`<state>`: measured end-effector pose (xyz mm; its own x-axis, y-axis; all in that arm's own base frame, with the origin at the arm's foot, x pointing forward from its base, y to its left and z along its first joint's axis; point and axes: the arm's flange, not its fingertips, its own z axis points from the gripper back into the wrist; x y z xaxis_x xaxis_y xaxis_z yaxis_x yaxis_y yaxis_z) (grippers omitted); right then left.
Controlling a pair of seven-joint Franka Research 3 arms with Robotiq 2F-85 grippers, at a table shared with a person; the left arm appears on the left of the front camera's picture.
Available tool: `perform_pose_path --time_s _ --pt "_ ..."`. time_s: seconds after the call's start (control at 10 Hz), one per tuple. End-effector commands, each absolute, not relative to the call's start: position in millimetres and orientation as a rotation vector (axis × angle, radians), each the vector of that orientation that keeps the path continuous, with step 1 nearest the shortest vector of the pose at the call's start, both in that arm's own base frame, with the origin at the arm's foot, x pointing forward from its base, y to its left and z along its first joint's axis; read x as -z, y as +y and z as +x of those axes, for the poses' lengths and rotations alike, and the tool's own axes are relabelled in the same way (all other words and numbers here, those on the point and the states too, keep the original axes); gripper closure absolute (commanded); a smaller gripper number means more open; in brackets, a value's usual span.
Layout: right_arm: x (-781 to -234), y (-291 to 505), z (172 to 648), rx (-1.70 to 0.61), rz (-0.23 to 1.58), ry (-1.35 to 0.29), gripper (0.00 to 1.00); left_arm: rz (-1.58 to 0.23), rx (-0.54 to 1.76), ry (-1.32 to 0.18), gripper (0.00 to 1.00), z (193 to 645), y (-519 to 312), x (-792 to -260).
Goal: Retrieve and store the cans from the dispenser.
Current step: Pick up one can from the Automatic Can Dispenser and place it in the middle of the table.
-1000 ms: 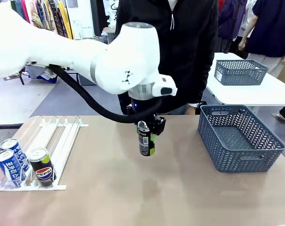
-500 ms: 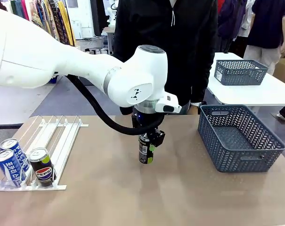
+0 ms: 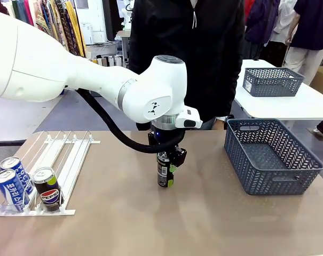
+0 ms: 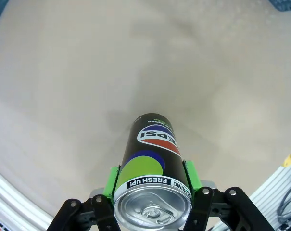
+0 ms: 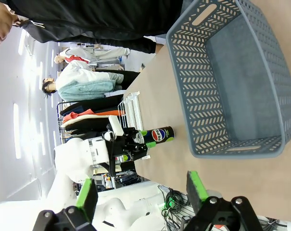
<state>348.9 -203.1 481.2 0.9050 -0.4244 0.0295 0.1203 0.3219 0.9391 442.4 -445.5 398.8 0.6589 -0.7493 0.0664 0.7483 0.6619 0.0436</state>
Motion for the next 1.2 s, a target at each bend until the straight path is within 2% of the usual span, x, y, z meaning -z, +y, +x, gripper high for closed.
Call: perform_pose_path --time_s 0.0,0.3,0.4,0.5,0.8,1.1 --pt "-483 -204 348 0.351 1.195 -0.294 0.0 -0.04 0.772 -0.081 1.0 446 -446 -400" --pt "-483 -204 348 0.351 1.195 -0.294 0.0 -0.021 0.771 -0.08 1.0 446 -445 -397" --pt "-483 -204 348 0.351 1.195 -0.294 0.0 -0.023 0.772 -0.074 0.41 446 -445 -397" --pt "-483 -204 348 0.351 1.195 -0.294 0.0 -0.017 0.771 -0.074 0.0 446 -446 -397" --pt "-483 -204 348 0.351 1.195 -0.294 0.0 -0.026 0.744 -0.111 0.0 435 -440 -420" --pt "-483 -204 348 0.351 1.195 -0.294 0.0 -0.06 0.652 -0.223 0.0 417 -410 -496"
